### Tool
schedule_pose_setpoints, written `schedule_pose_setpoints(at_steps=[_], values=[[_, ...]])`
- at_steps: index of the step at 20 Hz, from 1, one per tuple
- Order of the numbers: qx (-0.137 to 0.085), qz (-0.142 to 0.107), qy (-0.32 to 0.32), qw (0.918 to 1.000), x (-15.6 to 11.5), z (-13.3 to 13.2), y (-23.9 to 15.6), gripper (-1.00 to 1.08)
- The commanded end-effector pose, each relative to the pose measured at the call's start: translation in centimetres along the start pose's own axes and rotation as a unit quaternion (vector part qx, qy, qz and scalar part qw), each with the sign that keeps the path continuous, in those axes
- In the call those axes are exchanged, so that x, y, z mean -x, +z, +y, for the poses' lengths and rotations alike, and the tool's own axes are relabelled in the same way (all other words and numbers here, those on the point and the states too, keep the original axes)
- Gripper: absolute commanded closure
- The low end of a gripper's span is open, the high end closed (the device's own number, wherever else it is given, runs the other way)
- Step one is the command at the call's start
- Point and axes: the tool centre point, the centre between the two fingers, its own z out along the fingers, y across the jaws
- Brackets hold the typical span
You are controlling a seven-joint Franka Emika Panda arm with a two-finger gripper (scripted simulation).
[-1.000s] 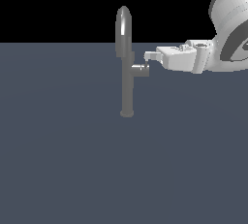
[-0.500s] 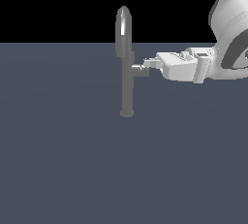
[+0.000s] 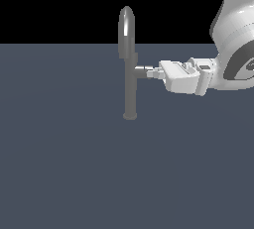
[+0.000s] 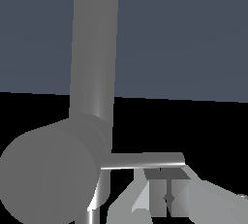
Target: Turn on the faucet by rotating a designated handle.
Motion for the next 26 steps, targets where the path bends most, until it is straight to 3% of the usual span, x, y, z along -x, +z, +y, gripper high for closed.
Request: schedule_pose_setpoints(at_steps=[1, 10, 11, 12, 26], values=[[0.000, 0.000, 0.002, 1.0000, -0.5, -0.1, 0.0, 1.08], [-0.002, 0.001, 0.020, 0.9998, -5.3, -0.5, 0.0, 1.08], [-0.002, 0.001, 0.020, 0.9998, -5.3, -0.5, 0.0, 1.08], [0.005, -0.004, -0.011, 0.9999, -1.5, -1.4, 0.0, 1.08], [-0.001, 0.001, 0.019, 0.9998, -7.0, -3.1, 0.0, 1.08]])
